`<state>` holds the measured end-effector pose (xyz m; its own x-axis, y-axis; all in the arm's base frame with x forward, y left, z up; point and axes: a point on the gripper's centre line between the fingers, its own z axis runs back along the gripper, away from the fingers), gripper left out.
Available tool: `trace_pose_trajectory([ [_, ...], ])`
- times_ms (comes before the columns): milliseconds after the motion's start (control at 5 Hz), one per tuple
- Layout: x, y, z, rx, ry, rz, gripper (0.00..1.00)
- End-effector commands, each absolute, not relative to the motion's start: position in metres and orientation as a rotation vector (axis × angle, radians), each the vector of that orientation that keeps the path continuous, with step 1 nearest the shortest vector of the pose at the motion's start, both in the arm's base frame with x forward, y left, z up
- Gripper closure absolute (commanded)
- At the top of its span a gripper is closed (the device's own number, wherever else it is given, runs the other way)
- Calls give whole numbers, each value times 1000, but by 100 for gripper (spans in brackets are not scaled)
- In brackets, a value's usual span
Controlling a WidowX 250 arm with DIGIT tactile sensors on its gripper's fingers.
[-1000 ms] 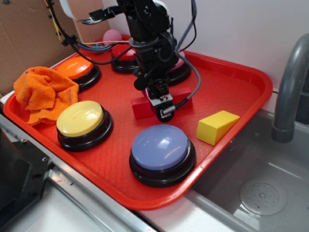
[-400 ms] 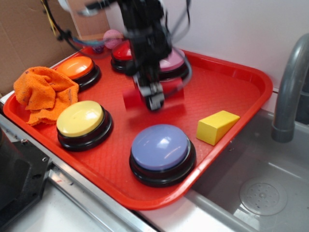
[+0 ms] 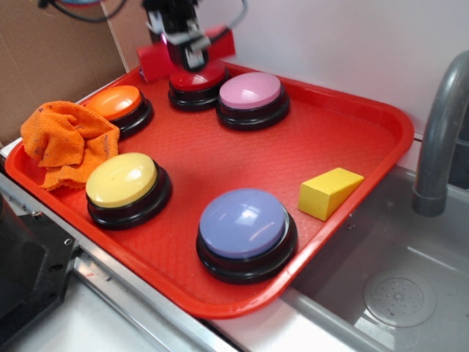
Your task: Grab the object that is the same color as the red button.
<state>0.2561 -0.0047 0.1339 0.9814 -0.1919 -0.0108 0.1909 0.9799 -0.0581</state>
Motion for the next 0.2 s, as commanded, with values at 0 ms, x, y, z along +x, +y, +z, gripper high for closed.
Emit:
trace_pose_trajectory([
  [0, 252, 20, 154, -47, -1, -123, 100],
])
